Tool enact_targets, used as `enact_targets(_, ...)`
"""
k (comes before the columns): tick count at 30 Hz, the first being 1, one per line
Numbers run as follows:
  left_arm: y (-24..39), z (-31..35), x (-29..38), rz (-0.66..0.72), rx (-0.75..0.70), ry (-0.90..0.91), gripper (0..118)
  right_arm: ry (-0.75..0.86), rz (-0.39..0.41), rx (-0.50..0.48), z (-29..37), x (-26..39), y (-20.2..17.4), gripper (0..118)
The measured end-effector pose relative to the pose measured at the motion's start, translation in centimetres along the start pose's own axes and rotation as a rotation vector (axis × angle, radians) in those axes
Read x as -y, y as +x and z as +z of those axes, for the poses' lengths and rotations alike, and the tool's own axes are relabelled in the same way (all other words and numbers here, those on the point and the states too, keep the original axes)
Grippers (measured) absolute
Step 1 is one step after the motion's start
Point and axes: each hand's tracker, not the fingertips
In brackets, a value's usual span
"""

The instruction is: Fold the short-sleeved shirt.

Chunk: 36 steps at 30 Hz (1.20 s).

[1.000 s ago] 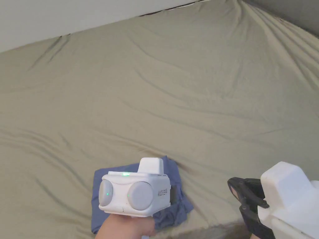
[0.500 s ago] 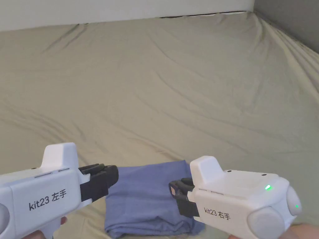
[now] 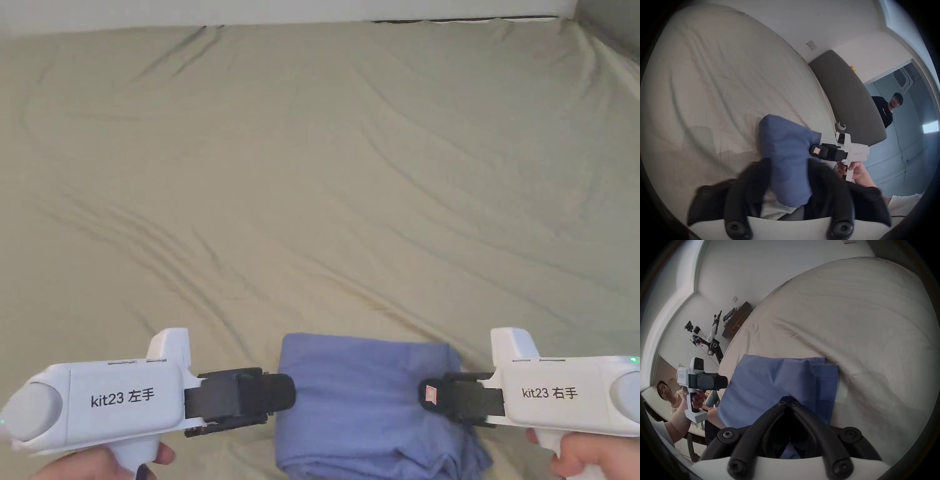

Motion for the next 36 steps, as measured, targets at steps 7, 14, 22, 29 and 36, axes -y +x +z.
enact_targets(7,-3.5,-5.3,-0.1,0.158,0.122,-0.075,100,0.008,-0.055,-0.057,0.1,0.4,1.3,0)
enact_targets(14,-2.4,-10.1,-0.5,0.251,0.204,-0.09,71,0.001,-0.037,-0.036,0.1,0.4,0.5,0)
enact_targets(22,0.1,-8.6,-1.4,0.035,0.044,-0.135,22,0.012,0.071,0.054,1.0,0.3,-2.7,0)
enact_targets(29,2.0,1.6,-5.1,-0.225,-0.31,-0.141,20,0.127,0.13,-0.003,5.5,0.6,-6.6,0)
enact_targets(36,-4.1,13.8,-10.7,-0.309,-0.808,-0.129,20,0.131,0.191,-0.015,6.2,1.4,-9.6,0)
